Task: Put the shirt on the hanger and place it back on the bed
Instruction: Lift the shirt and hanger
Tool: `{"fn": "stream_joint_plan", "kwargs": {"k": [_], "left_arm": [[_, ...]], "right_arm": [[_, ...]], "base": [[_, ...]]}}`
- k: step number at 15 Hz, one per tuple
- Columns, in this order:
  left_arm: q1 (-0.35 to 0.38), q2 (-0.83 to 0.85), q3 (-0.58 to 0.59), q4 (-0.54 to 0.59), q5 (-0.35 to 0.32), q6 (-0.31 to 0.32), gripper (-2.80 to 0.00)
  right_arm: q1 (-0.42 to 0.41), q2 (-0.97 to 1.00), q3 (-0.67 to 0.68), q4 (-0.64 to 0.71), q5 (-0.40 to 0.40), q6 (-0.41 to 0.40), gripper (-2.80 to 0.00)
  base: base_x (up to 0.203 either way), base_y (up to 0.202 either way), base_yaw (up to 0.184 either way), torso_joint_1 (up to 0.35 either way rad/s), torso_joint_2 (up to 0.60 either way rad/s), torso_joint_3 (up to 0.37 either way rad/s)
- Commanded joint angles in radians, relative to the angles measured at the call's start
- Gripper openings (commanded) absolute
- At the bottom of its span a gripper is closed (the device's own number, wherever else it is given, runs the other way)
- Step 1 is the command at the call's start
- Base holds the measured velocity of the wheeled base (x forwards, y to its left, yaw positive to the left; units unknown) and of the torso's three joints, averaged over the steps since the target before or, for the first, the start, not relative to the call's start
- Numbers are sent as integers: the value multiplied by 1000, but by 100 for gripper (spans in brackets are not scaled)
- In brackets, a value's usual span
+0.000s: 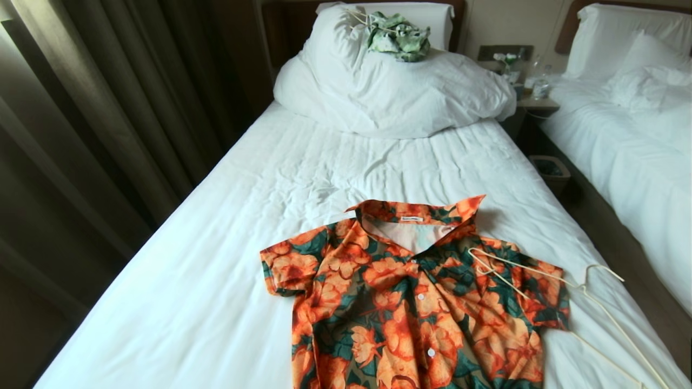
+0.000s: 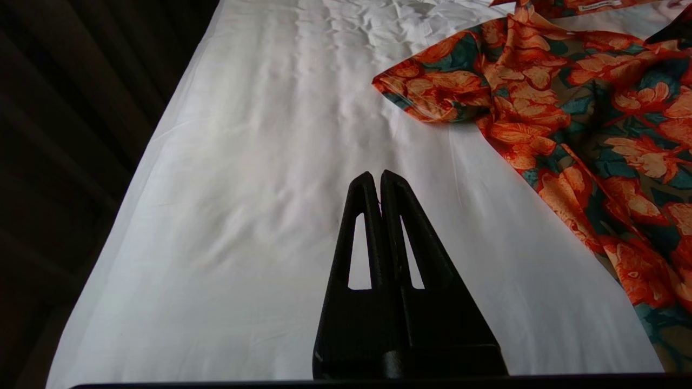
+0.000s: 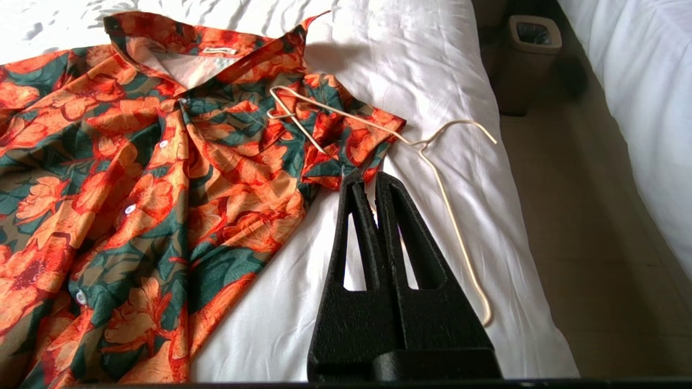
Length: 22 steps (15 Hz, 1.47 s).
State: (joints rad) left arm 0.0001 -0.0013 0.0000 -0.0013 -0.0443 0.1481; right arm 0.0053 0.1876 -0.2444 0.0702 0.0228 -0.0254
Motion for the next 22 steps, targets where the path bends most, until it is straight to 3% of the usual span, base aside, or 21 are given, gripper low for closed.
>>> {"fn": "stream_joint_plan", "kwargs": {"k": [1, 5, 10, 14, 19, 22], "left_arm": [[0, 0, 0, 0, 0, 1, -280], [0, 0, 0, 0, 0, 1, -280], [1, 0, 0, 0, -1, 1, -280], [1, 0, 0, 0, 0, 1, -280], [0, 0, 0, 0, -1, 1, -280], [0, 0, 0, 0, 0, 1, -280]], "right_arm": [[-2, 227, -69, -3, -3, 45, -280], [-18, 613, -225, -33, -3, 251, -280], [-143, 1104, -315, -211, 47, 339, -280], [-346, 1363, -366, -249, 207, 279, -280], [-503, 1581, -412, -242, 302, 163, -280], [-564, 1623, -489, -83, 388, 100, -280]], "base": [[0, 0, 0, 0, 0, 0], [0, 0, 0, 0, 0, 0], [0, 0, 0, 0, 0, 0], [0, 0, 0, 0, 0, 0], [0, 0, 0, 0, 0, 0], [0, 0, 0, 0, 0, 0]]}}
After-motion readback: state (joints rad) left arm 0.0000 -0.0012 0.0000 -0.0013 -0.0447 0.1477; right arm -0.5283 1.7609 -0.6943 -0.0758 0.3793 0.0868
